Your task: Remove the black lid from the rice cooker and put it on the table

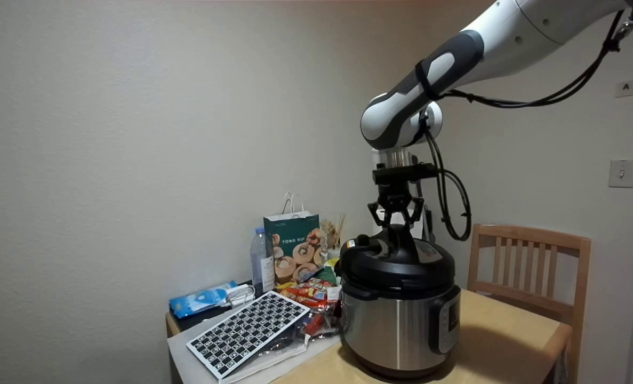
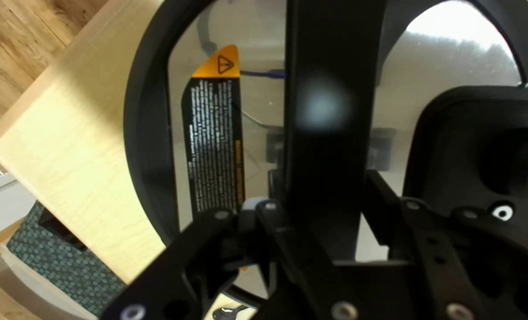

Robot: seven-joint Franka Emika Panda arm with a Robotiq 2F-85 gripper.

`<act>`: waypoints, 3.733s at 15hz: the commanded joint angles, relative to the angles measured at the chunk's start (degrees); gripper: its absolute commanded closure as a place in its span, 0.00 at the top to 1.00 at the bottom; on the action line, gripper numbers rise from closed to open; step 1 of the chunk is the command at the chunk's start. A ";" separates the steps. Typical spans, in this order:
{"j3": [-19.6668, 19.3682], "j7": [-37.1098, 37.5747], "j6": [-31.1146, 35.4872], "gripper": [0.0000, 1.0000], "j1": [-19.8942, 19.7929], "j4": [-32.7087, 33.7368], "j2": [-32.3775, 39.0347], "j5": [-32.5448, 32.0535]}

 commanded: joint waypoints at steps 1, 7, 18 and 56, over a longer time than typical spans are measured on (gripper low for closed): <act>-0.01 -0.51 -0.40 0.18 0.08 0.98 0.40 0.29; 0.13 -1.43 -0.27 0.01 -0.80 0.22 0.43 2.52; -2.22 3.21 7.52 0.02 -2.11 -14.31 -10.30 9.20; -0.16 12.45 6.43 0.02 -2.53 -6.36 -9.96 9.02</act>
